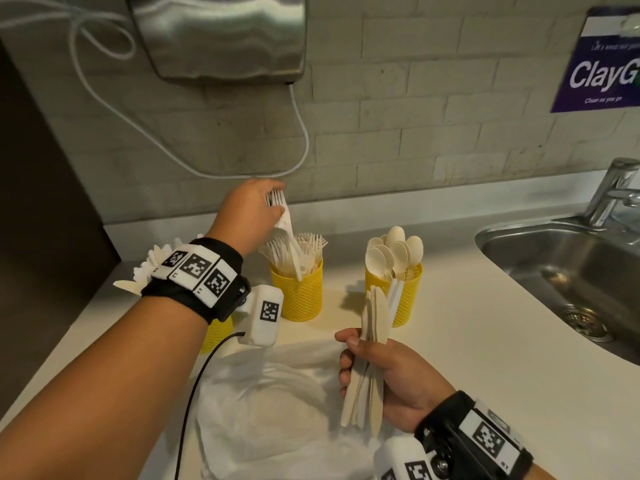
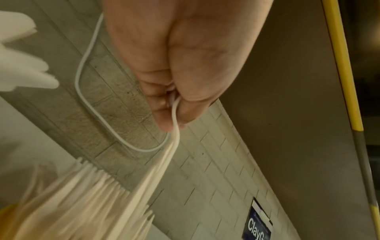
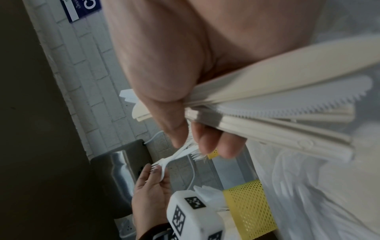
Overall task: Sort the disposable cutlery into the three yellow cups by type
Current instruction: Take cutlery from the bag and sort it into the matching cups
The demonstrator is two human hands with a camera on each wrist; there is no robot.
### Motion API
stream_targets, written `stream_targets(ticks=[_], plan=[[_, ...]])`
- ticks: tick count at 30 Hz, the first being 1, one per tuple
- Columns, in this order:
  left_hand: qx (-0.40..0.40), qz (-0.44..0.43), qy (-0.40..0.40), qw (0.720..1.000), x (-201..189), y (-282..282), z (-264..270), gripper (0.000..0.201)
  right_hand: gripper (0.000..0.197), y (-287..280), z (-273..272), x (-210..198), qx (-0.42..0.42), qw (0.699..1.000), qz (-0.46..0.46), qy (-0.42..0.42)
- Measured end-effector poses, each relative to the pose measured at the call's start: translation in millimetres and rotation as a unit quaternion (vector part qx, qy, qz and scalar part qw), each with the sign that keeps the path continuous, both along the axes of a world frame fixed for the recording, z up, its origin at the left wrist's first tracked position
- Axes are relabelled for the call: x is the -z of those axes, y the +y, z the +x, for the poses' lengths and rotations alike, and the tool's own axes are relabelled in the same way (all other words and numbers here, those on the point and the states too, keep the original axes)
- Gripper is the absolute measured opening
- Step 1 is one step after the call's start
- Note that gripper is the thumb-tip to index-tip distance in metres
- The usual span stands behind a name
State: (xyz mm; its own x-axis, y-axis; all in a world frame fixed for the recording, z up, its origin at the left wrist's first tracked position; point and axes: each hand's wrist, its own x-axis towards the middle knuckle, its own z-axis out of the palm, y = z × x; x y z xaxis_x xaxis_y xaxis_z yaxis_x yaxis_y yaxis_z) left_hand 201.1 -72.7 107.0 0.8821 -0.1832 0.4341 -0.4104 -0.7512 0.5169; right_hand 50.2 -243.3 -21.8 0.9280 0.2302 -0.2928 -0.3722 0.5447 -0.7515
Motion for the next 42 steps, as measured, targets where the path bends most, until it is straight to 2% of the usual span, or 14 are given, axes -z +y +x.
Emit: stream_targets(ticks=[4, 10, 15, 18, 20, 22, 24, 26, 27, 28, 34, 37, 40, 42], plan=[[0.005, -0.001, -0.052, 0.999, -5, -2, 2, 0.041, 0.013, -1, -1, 0, 0.005, 1.000, 0.000, 0.003], [0.026, 0.029, -0.036, 0.999, 25, -4, 8, 0.040, 0.011, -2, -4, 1, 0.015, 1.000, 0.004, 0.005], [0.076, 0.172, 0.032, 0.982, 68, -5, 12, 0.038, 0.012, 0, -4, 1, 0.009, 1.000, 0.013, 0.010], [0.048, 0.241, 0.037, 0.969, 73, -7, 3, 0.036, 0.012, 1, -4, 0, -0.004, 1.000, 0.024, 0.008], [0.037, 0.165, 0.000, 0.986, 64, -10, -13, 0.035, 0.016, 3, -3, -1, -0.020, 0.999, 0.043, 0.009], [0.087, 0.003, 0.046, 0.995, 55, -13, -34, 0.039, 0.020, 6, -2, -1, -0.037, 0.997, 0.064, 0.013], [0.213, -0.098, 0.215, 0.948, 52, -17, -57, 0.053, 0.019, 10, 0, -1, -0.053, 0.996, 0.064, 0.015], [0.313, -0.103, 0.360, 0.873, 57, -21, -75, 0.065, 0.015, 14, 1, -3, -0.076, 0.996, 0.045, 0.015], [0.336, -0.108, 0.391, 0.850, 60, -21, -80, 0.064, 0.013, 15, 1, -4, -0.089, 0.995, 0.035, 0.015], [0.339, -0.120, 0.396, 0.845, 63, -21, -83, 0.059, 0.013, 17, 0, -5, -0.099, 0.995, 0.029, 0.015], [0.262, -0.195, 0.361, 0.874, 71, 0, -75, 0.032, 0.027, 16, 5, 0, -0.100, 0.994, 0.039, 0.017], [0.259, -0.237, 0.384, 0.854, 73, 1, -77, 0.029, 0.028, 17, 7, 3, -0.110, 0.993, 0.042, 0.009], [0.260, -0.298, 0.407, 0.823, 73, 4, -76, 0.032, 0.044, 16, 9, 3, -0.129, 0.989, 0.071, -0.006], [0.258, -0.322, 0.420, 0.808, 70, 6, -76, 0.032, 0.045, 16, 9, 1, -0.135, 0.988, 0.078, -0.007]])
